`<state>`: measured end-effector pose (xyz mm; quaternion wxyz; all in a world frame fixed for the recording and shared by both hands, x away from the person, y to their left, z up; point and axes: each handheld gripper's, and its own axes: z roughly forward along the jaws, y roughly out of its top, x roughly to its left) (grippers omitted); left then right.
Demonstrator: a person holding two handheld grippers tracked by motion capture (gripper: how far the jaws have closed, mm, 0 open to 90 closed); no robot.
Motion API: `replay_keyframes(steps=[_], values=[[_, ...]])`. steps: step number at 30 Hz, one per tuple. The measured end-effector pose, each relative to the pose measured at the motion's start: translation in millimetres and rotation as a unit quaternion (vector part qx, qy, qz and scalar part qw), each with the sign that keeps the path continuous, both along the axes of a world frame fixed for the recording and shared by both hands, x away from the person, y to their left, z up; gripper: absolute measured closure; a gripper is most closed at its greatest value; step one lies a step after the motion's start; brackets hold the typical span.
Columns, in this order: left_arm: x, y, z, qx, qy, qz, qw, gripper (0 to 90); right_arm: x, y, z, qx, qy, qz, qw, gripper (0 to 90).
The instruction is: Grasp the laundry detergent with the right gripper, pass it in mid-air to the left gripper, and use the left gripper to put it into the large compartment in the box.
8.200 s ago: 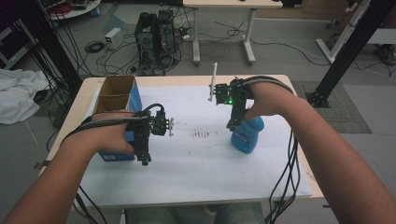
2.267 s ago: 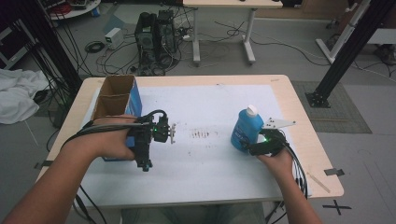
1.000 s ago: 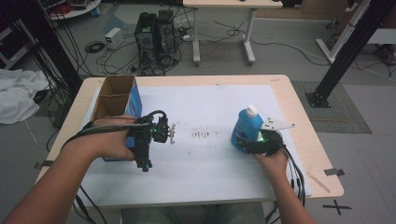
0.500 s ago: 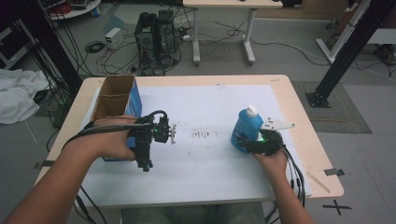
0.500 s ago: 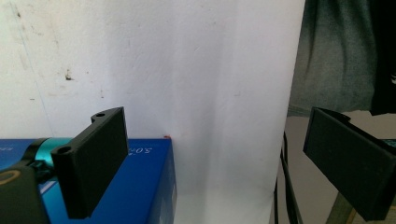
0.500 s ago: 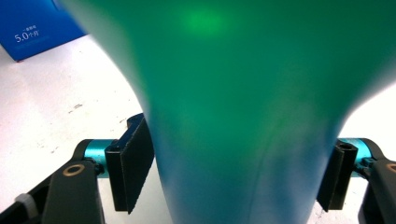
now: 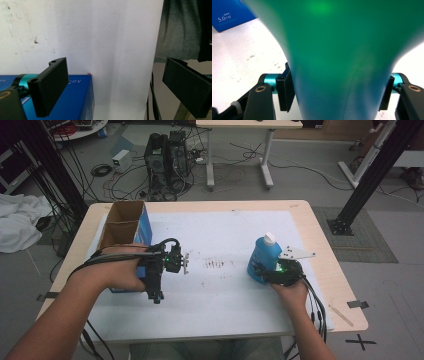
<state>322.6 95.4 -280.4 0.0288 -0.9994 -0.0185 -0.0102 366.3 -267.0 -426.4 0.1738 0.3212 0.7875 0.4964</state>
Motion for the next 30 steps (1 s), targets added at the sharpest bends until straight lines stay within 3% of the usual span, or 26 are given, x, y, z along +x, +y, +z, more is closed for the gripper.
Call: replay_keyframes(steps=[4, 5, 19, 22, 27, 30], values=[[0.1, -0.3, -0.7, -0.001, 0.002, 0.000, 1.0000, 6.7, -1.1, 1.0, 0.3, 0.006, 0.005, -0.003, 1.0000, 33.4], [1.1, -0.8, -0.6, 0.000, 0.000, -0.009, 1.0000, 6.7, -0.7, 1.4, -0.2, 0.005, 0.000, -0.002, 1.0000, 33.5], [1.9, 0.1, -1.5, 0.001, -0.003, -0.002, 1.0000, 6.7, -0.4, -0.1, 0.3, 0.004, 0.004, -0.002, 1.0000, 39.7], [0.8, 0.0, -2.2, 0.002, 0.005, 0.002, 1.0000, 6.7, 0.2, -0.2, 0.0, 0.003, -0.002, -0.002, 1.0000, 40.3], [1.8, -1.3, -2.1, 0.001, -0.004, -0.006, 1.0000, 6.7, -1.2, 0.7, 0.4, -0.001, -0.006, -0.004, 1.0000, 42.2], [1.3, -2.0, -1.9, 0.001, 0.002, -0.002, 1.0000, 6.7, -2.2, 1.6, 0.8, -0.004, -0.010, -0.008, 0.9999, 43.1]])
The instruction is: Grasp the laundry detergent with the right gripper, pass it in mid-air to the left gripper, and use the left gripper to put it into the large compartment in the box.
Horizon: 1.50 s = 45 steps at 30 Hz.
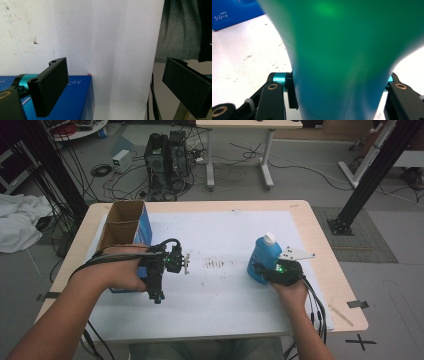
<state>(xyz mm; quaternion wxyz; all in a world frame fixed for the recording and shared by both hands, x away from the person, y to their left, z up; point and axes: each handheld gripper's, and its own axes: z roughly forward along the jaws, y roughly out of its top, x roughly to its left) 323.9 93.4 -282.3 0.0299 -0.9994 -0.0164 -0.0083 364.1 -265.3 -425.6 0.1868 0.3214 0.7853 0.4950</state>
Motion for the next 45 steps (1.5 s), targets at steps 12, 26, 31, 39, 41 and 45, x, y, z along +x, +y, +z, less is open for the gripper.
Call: replay_keyframes(steps=[12, 26, 31, 39, 41, 45], values=[[2.9, -4.5, 2.8, 0.000, -0.002, 0.001, 1.0000, 6.7, -5.0, -1.3, 7.2, 0.005, -0.003, 0.030, 0.9995, 43.8], [4.6, -17.6, 6.7, 0.001, 0.008, 0.000, 1.0000, 6.7, -28.5, 32.6, 45.3, -0.009, 0.012, 0.166, 0.9860, 43.8], [4.5, -20.7, 10.0, 0.001, 0.005, -0.003, 1.0000, 6.7, -33.5, 51.1, 48.5, -0.015, 0.008, 0.209, 0.9777, 43.8], [3.0, -26.3, 19.6, -0.013, 0.007, -0.009, 0.9998, 6.7, -39.6, 75.8, 50.7, -0.022, 0.007, 0.258, 0.9660, 43.8], [2.9, -28.6, 22.0, -0.014, 0.003, -0.018, 0.9997, 6.7, -39.7, 81.2, 50.6, -0.026, 0.007, 0.270, 0.9625, 43.8], [2.6, -32.9, 26.5, -0.023, -0.001, -0.028, 0.9994, 6.7, -40.3, 92.3, 49.3, -0.031, 0.004, 0.288, 0.9570, 43.9]])
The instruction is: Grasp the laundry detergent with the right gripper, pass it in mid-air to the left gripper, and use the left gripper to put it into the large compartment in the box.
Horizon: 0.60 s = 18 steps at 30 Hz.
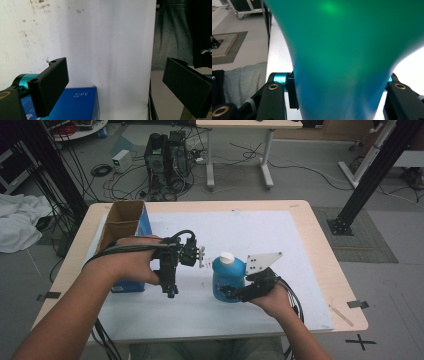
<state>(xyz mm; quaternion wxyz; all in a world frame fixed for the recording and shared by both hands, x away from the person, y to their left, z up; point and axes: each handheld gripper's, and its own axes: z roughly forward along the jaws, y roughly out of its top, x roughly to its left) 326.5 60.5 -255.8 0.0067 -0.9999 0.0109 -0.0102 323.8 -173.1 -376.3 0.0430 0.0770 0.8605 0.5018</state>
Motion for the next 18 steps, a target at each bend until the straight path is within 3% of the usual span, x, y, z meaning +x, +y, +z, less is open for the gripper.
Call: replay_keyframes(steps=[2, 4, 6, 7, 12, 13, 16, 17, 18], values=[[0.1, -2.4, 0.9, 0.001, -0.004, -0.003, 1.0000, 6.7, -2.3, 5.1, -0.3, -0.005, 0.013, 0.004, 0.9999, 43.9], [-1.3, -4.6, 0.8, 0.005, 0.003, 0.003, 1.0000, 6.6, -2.4, 10.5, -1.1, -0.004, 0.010, 0.012, 0.9999, 43.9], [-1.0, -7.4, 2.3, 0.005, -0.004, -0.007, 1.0000, 6.6, -3.2, 15.7, -2.7, -0.001, 0.015, 0.020, 0.9997, 43.9], [-2.9, -8.2, 2.2, 0.005, 0.006, 0.004, 1.0000, 6.7, -3.6, 18.0, -2.9, -0.002, 0.015, 0.021, 0.9997, 43.9], [-2.4, -14.2, 6.7, 0.002, 0.000, -0.010, 0.9999, 6.6, -1.9, 30.1, -5.7, -0.001, 0.011, 0.043, 0.9990, 43.8], [-2.9, -14.6, 6.3, 0.001, 0.012, -0.003, 0.9999, 6.7, -2.5, 32.4, -6.3, -0.003, 0.017, 0.044, 0.9989, 43.8], [-0.9, -16.5, 6.5, -0.002, 0.010, -0.006, 0.9999, 6.7, 2.1, 39.7, -9.8, -0.005, 0.010, 0.058, 0.9982, 43.8], [2.6, -18.1, 9.2, 0.018, 0.001, -0.031, 0.9993, 6.7, 2.7, 42.2, -10.5, -0.004, 0.014, 0.061, 0.9981, 43.9], [1.7, -18.4, 7.3, 0.007, 0.004, -0.022, 0.9997, 6.7, 2.3, 43.8, -10.9, -0.008, 0.024, 0.059, 0.9979, 43.8]])
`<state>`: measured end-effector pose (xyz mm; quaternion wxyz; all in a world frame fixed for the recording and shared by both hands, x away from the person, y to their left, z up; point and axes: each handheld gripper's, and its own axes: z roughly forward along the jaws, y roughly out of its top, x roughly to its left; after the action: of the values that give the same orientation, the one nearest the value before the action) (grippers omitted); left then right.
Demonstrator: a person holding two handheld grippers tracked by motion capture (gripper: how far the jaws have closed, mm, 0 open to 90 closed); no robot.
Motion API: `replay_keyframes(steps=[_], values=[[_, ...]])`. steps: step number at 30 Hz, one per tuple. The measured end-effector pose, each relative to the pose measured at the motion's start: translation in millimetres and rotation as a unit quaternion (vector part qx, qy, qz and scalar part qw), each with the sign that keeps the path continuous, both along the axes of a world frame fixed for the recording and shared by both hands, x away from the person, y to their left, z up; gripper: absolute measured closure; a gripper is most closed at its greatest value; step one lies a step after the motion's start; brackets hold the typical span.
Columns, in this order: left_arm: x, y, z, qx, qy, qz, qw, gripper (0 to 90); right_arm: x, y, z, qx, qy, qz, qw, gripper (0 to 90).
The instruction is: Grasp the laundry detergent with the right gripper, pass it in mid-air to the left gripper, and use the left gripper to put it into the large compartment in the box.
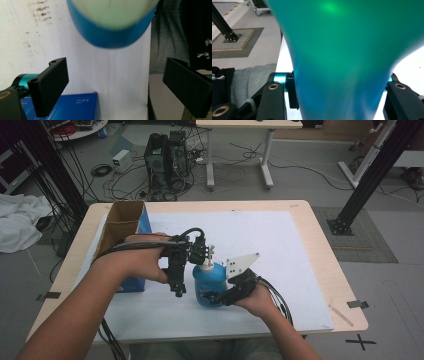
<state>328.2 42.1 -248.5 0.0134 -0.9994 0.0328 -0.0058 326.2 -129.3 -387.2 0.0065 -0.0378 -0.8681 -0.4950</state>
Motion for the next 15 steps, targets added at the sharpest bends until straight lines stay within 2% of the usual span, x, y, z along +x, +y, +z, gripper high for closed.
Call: replay_keyframes(steps=[1, 3, 4, 5, 8, 11, 12, 13, 14, 15], values=[[-2.3, -0.3, -1.9, -0.005, 0.005, 0.016, 0.9999, 6.7, 2.1, 3.1, -1.0, 0.006, -0.007, 0.005, 0.9999, 43.9], [-1.8, -2.4, -2.0, -0.004, 0.000, 0.010, 0.9999, 6.7, 2.6, 8.0, -1.2, 0.006, -0.004, 0.007, 1.0000, 43.8], [-1.8, -3.0, -2.3, -0.005, 0.005, 0.010, 0.9999, 6.7, 3.5, 10.7, -0.5, 0.006, -0.004, 0.012, 0.9999, 43.8], [-2.6, -3.3, -2.5, -0.006, 0.006, 0.017, 0.9998, 6.6, 6.2, 14.1, -1.2, 0.011, -0.022, 0.020, 0.9995, 43.8], [-1.6, -4.7, -2.3, -0.009, 0.003, 0.011, 0.9999, 6.7, 5.1, 21.1, 0.7, 0.013, -0.012, 0.022, 0.9996, 43.9], [-2.4, -5.2, -2.5, -0.010, 0.006, 0.015, 0.9998, 6.6, 6.3, 28.8, 0.7, 0.021, -0.020, 0.033, 0.9990, 43.9], [-1.5, -5.7, -2.2, -0.010, 0.001, 0.006, 0.9999, 6.6, 5.4, 31.4, 0.9, 0.020, -0.015, 0.034, 0.9991, 43.9], [-3.0, -5.4, -2.9, -0.012, 0.009, 0.011, 0.9998, 6.6, 6.5, 33.1, 0.6, 0.019, -0.024, 0.037, 0.9988, 43.8], [-2.8, -5.7, -2.9, -0.012, 0.006, 0.001, 0.9999, 6.6, 7.2, 35.5, 0.4, 0.021, -0.028, 0.042, 0.9985, 43.8], [-4.3, -5.4, -3.6, -0.011, 0.012, 0.001, 0.9999, 6.6, 7.0, 37.3, 0.0, 0.023, -0.028, 0.042, 0.9984, 43.8]])
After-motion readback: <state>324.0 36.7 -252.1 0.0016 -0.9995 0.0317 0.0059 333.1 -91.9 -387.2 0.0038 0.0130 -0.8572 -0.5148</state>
